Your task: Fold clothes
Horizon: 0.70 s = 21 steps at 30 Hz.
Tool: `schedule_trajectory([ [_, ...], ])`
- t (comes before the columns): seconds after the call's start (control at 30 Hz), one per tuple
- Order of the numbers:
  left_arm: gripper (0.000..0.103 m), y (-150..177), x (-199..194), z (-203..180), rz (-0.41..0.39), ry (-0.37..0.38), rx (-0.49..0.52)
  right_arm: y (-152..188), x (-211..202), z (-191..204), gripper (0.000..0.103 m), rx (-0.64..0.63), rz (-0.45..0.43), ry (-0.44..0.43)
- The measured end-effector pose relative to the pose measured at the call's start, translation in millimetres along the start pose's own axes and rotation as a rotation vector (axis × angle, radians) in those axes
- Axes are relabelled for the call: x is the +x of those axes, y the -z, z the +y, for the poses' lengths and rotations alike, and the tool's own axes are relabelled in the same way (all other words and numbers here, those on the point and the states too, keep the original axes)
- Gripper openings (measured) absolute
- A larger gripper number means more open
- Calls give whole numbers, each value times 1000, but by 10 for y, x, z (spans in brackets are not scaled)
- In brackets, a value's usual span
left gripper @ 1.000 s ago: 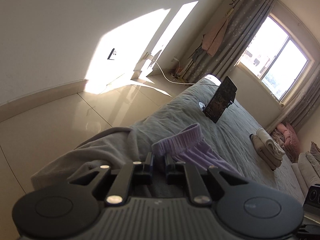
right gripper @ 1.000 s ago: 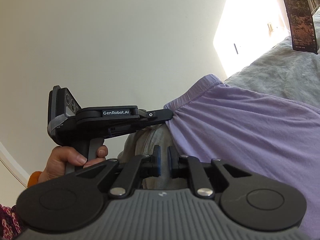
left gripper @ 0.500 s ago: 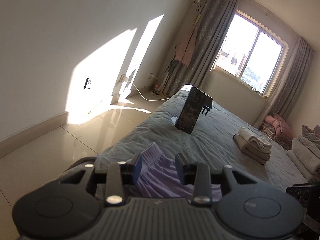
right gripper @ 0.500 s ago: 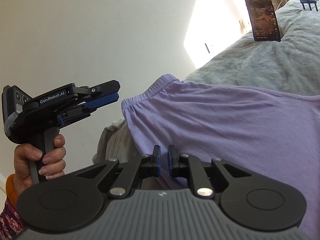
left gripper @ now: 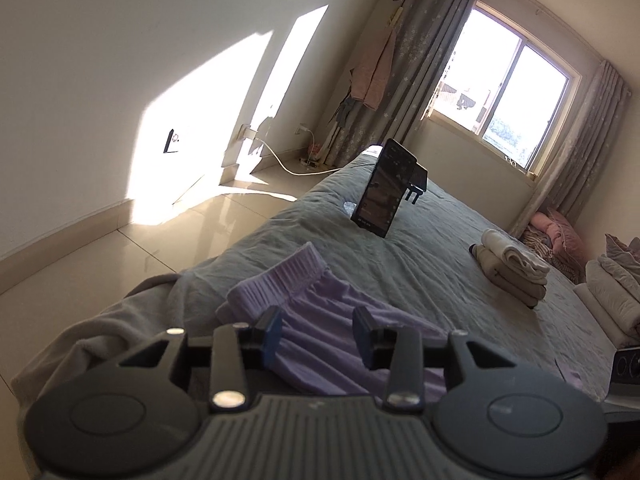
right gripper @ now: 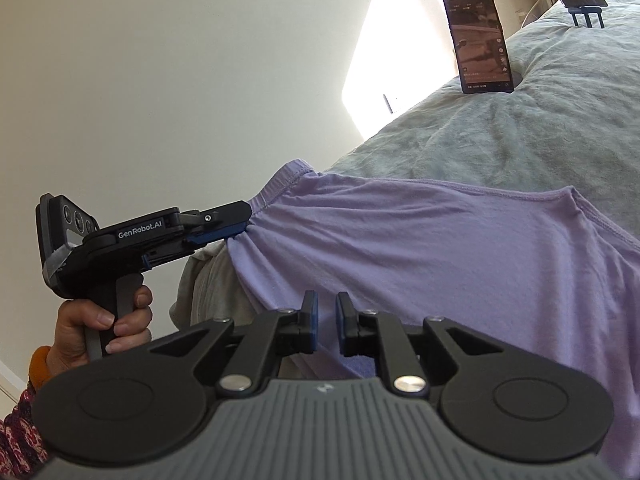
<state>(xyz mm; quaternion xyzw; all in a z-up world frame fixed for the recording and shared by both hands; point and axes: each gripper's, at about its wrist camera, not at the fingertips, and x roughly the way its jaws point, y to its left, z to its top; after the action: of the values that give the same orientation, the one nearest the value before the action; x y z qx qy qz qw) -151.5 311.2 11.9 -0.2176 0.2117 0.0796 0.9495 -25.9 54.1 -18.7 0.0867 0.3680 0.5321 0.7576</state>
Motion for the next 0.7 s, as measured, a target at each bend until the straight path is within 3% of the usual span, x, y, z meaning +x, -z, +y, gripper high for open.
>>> schedule_trajectory([
  [0.07,45,-13,10,-121,6,28,23,-6,-83,-34,34,1,-3,24],
  [0.13,49,-12,34,-262,17,60,51,-2,-194,-74,41,-6,-17,51],
  [0.27,55,24,112,-564,53,128,135,16,-412,-169,41,-28,-31,149],
  [0.47,56,118,245,-983,133,238,266,70,-770,-439,41,8,-34,308],
  [0.7,56,261,430,-1424,236,350,387,157,-1244,-737,41,79,-64,433],
])
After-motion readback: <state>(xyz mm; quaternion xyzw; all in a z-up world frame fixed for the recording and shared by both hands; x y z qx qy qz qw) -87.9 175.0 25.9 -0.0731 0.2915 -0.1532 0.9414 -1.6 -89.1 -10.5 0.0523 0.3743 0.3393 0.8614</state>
